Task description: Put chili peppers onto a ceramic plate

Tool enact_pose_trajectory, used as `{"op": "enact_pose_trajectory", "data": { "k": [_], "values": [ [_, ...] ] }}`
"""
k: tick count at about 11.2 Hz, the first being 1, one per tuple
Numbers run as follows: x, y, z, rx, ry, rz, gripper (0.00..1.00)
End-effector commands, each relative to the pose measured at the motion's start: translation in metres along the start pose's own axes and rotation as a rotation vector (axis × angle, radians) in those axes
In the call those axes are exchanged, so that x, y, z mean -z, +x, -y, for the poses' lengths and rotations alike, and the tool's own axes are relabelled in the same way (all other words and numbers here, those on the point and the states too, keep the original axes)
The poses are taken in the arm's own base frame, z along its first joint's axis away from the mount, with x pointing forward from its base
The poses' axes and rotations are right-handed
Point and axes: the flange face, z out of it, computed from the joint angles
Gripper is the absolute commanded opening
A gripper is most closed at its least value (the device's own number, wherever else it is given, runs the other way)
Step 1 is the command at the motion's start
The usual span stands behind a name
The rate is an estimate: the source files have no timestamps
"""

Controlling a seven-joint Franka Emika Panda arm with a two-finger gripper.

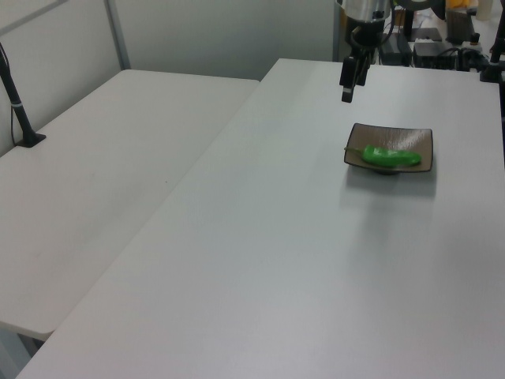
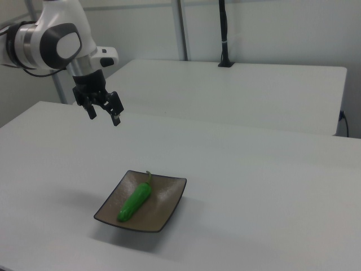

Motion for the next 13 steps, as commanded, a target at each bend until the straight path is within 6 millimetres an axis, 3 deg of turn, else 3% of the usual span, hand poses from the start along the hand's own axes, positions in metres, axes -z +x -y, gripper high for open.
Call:
{"op": "enact_pose_trajectory", "data": {
  "k": [1,6,13],
  "values": [
    [0.003,0.003,0.0,-0.031,0.052,0.011,1.0],
    [-0.007,-0.006,-0.001,0.017,0.042,0.029,1.0],
    [0.001,-0.017,0.001,0.009,0.042,0.011,1.0]
  ]
}}
